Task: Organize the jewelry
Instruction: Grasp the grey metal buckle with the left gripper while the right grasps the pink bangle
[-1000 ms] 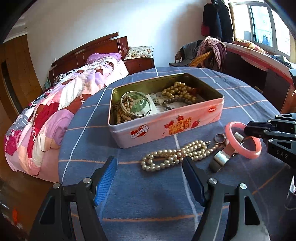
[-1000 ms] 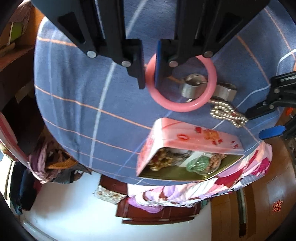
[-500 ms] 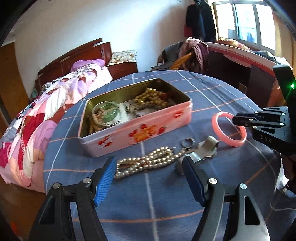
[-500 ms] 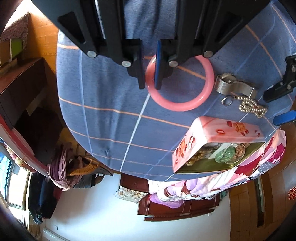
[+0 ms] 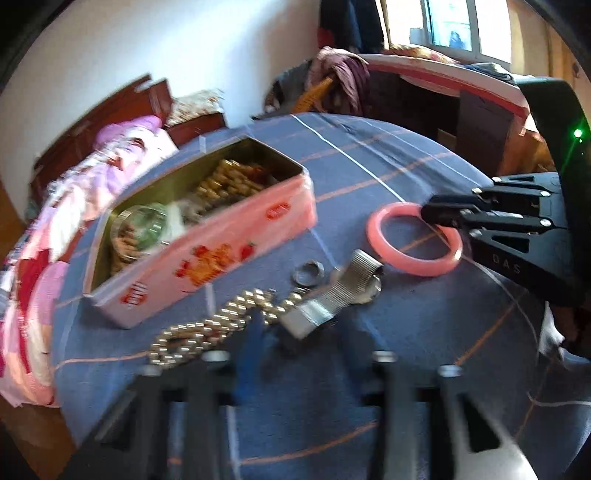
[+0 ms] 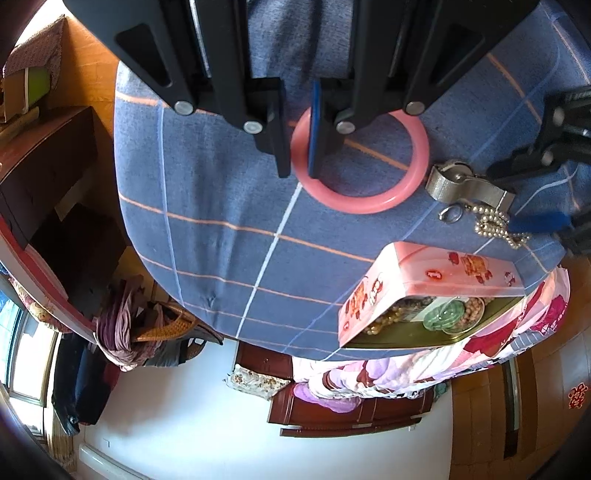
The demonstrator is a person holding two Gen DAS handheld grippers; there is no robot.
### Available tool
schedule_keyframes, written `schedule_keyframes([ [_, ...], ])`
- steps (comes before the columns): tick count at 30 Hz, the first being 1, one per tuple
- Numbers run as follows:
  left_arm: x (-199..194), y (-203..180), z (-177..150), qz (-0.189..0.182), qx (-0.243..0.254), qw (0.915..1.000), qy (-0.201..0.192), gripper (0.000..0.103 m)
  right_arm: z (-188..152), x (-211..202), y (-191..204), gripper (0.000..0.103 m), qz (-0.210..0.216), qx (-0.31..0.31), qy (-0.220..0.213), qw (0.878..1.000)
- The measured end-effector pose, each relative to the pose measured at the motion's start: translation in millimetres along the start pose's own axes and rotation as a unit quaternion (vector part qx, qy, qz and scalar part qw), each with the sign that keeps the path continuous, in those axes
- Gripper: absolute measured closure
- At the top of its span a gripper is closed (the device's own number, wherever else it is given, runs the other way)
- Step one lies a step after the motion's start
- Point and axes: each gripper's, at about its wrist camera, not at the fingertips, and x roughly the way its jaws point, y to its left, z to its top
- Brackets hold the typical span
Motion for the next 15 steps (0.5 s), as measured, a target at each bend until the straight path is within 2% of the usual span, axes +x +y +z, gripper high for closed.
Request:
schedule_keyframes([
  [2, 0, 0, -1, -0.006, 0.000, 1.0000, -0.001, 0.083, 0, 0, 2, 0.091, -0.002, -0.004, -0.001, 1.000],
  [7, -7, 16, -5, -0.015, -0.030, 0.9994, -0.008, 0.084, 0, 2, 5, 0.090, -0.005, -0.010, -0.002, 1.000],
  [15, -33, 42, -8, 0.002, -0.065, 0.9971, -0.038, 0.084, -2, 1, 6, 0.090, -0.003, -0.009, -0.007, 1.000],
])
